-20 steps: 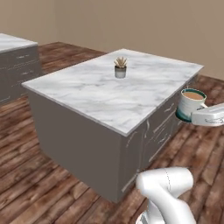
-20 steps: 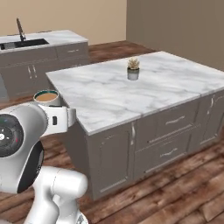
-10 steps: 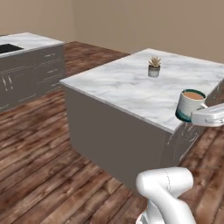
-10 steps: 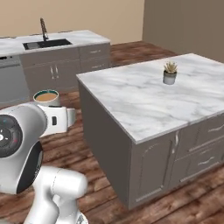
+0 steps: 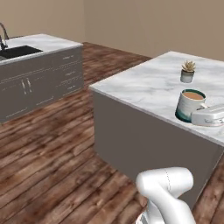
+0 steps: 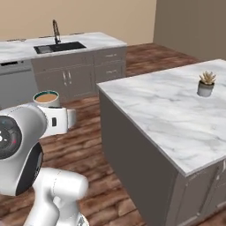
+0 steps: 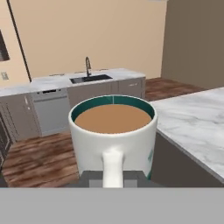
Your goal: Pick the cup of tea, navigate to the dining table, and place it on the saucer.
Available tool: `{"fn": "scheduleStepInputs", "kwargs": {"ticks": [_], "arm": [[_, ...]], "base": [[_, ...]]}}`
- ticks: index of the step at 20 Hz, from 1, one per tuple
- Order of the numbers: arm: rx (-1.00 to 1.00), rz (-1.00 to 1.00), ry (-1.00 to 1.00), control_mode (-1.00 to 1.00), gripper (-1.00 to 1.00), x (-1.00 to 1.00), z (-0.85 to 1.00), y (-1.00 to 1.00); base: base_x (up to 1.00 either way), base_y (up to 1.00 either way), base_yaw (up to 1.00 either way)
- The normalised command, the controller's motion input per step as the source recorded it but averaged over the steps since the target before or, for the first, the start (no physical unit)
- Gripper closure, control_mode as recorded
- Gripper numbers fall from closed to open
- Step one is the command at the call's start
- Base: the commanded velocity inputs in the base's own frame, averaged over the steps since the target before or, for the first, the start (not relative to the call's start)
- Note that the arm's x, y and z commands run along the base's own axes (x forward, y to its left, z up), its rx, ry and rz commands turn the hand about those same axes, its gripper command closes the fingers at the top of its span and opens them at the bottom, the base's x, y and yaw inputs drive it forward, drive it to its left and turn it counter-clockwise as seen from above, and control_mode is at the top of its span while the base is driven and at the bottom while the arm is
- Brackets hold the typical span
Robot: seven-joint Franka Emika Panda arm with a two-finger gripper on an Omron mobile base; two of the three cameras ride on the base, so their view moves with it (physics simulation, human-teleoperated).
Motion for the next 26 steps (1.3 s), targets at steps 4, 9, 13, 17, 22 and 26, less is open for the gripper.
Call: {"fn": "scheduleStepInputs", "kwargs": {"ticks": [4, 9, 13, 17, 22, 26], "arm": [[0.0, 0.0, 0.0, 1.0, 1.0, 0.0, 0.0, 0.0], [0.0, 0.0, 0.0, 1.0, 1.0, 0.0, 0.0, 0.0], [0.0, 0.0, 0.0, 1.0, 1.0, 0.0, 0.0, 0.0], [0.0, 0.0, 0.0, 1.0, 1.0, 0.0, 0.0, 0.0], [0.0, 0.0, 0.0, 1.0, 1.0, 0.0, 0.0, 0.0], [0.0, 0.0, 0.0, 1.0, 1.0, 0.0, 0.0, 0.0]], "base": [[0.65, 0.73, 0.0], [0.73, 0.62, 0.0], [0.76, 0.63, 0.0], [0.72, 0.63, -0.02], [0.64, 0.59, -0.11], [0.6, 0.56, -0.24]]}}
